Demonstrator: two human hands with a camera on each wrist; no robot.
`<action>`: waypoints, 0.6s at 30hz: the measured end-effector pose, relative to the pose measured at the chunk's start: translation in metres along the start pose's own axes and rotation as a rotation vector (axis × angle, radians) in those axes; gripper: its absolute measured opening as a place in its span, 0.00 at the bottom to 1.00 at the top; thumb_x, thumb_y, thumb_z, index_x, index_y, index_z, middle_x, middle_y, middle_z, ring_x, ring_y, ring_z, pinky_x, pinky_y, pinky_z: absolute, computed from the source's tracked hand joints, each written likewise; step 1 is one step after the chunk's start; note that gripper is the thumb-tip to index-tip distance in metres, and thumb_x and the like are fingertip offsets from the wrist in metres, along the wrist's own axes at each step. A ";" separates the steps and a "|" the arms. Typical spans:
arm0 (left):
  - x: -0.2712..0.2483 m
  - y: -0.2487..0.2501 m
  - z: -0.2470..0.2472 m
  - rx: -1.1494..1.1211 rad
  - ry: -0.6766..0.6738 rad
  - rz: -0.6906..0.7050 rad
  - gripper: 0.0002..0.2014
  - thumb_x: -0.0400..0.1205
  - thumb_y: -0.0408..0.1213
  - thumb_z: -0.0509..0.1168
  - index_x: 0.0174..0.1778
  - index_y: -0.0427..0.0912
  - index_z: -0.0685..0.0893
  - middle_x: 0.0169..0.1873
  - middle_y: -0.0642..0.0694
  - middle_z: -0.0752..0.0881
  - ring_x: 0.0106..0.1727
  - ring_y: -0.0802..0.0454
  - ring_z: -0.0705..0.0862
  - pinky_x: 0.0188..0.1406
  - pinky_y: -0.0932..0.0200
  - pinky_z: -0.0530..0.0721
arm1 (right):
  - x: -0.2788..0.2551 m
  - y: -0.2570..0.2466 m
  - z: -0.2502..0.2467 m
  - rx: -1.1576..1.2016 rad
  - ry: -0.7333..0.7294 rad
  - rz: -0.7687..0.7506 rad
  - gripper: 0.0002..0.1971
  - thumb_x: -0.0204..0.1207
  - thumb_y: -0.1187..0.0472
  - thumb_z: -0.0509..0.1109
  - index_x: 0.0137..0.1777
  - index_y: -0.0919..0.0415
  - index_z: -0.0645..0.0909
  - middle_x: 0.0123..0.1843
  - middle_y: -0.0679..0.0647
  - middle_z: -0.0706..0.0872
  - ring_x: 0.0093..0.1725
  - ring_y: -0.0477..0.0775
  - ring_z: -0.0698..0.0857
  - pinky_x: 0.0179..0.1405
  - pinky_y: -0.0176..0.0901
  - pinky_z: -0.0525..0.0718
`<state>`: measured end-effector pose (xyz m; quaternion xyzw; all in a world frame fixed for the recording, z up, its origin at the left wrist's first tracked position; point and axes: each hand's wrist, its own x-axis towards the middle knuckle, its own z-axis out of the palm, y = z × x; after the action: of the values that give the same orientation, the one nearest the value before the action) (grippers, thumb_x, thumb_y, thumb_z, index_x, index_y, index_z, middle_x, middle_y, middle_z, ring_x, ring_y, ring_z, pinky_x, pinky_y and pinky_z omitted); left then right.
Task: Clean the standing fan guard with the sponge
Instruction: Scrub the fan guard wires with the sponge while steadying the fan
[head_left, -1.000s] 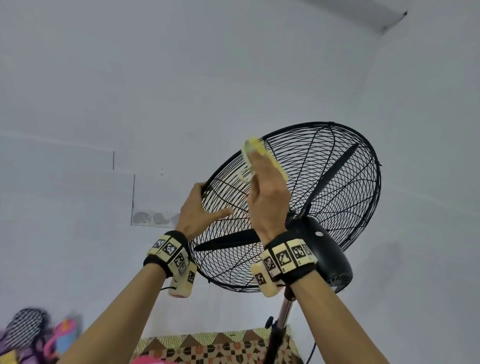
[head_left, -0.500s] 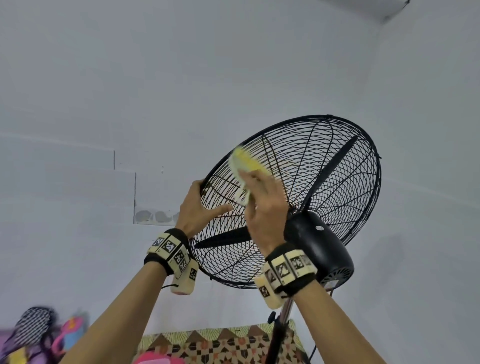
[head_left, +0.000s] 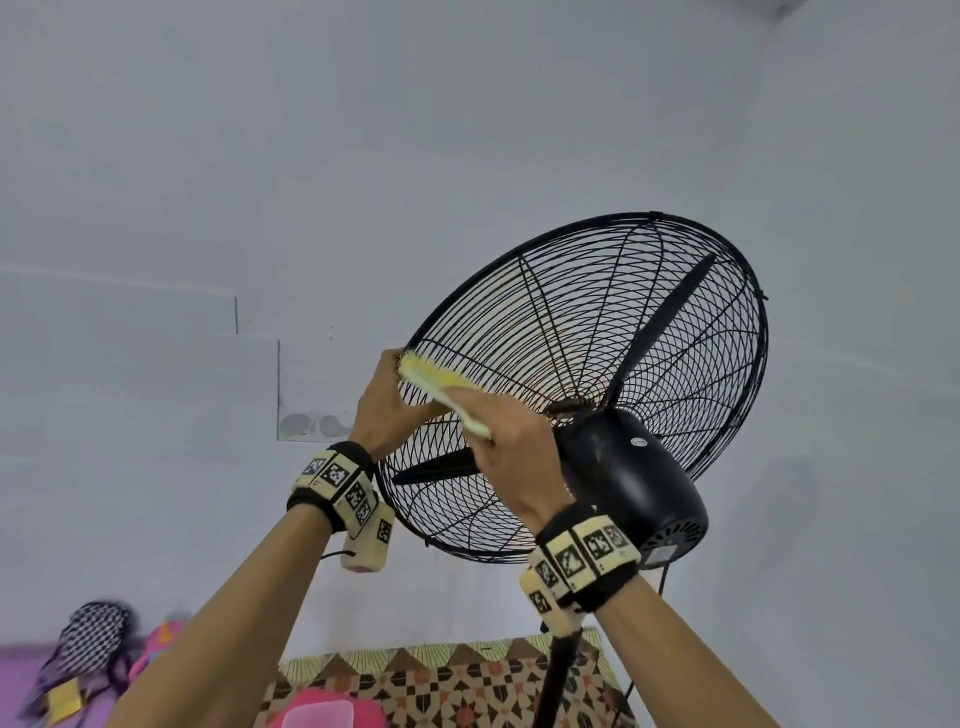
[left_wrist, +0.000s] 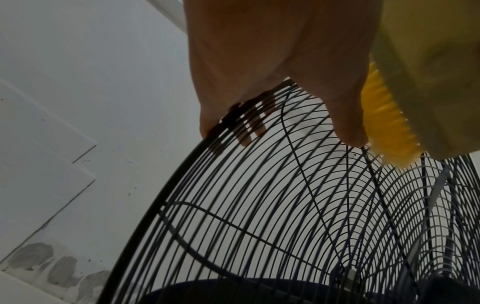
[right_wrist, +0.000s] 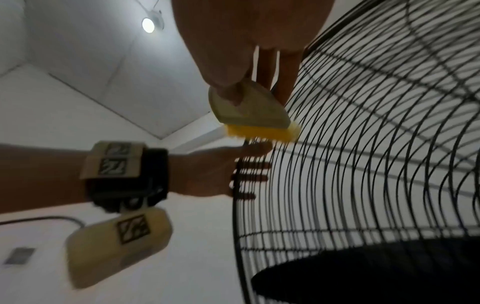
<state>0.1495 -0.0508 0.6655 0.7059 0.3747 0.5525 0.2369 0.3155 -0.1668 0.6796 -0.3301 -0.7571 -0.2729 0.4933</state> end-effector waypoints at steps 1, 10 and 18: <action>-0.001 0.001 -0.001 0.002 -0.006 0.002 0.43 0.70 0.54 0.86 0.74 0.46 0.70 0.65 0.50 0.83 0.66 0.49 0.83 0.69 0.46 0.82 | -0.002 -0.001 0.000 0.030 -0.016 0.002 0.17 0.82 0.64 0.70 0.69 0.62 0.87 0.62 0.56 0.93 0.58 0.56 0.92 0.53 0.59 0.93; -0.004 0.004 0.000 0.000 0.010 -0.002 0.50 0.66 0.65 0.82 0.79 0.47 0.69 0.73 0.50 0.81 0.73 0.51 0.80 0.72 0.50 0.78 | 0.016 0.011 -0.022 -0.122 0.160 0.134 0.21 0.82 0.68 0.66 0.75 0.60 0.84 0.67 0.55 0.90 0.65 0.56 0.89 0.64 0.54 0.90; -0.008 0.007 -0.002 0.002 0.009 0.000 0.50 0.66 0.65 0.82 0.79 0.46 0.69 0.72 0.49 0.81 0.72 0.50 0.80 0.71 0.50 0.77 | 0.009 0.012 -0.029 0.018 0.342 0.261 0.24 0.79 0.74 0.75 0.74 0.58 0.84 0.70 0.49 0.87 0.65 0.48 0.89 0.63 0.38 0.89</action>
<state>0.1486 -0.0613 0.6666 0.7036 0.3763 0.5554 0.2342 0.3382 -0.1784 0.6996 -0.3701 -0.6157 -0.2520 0.6484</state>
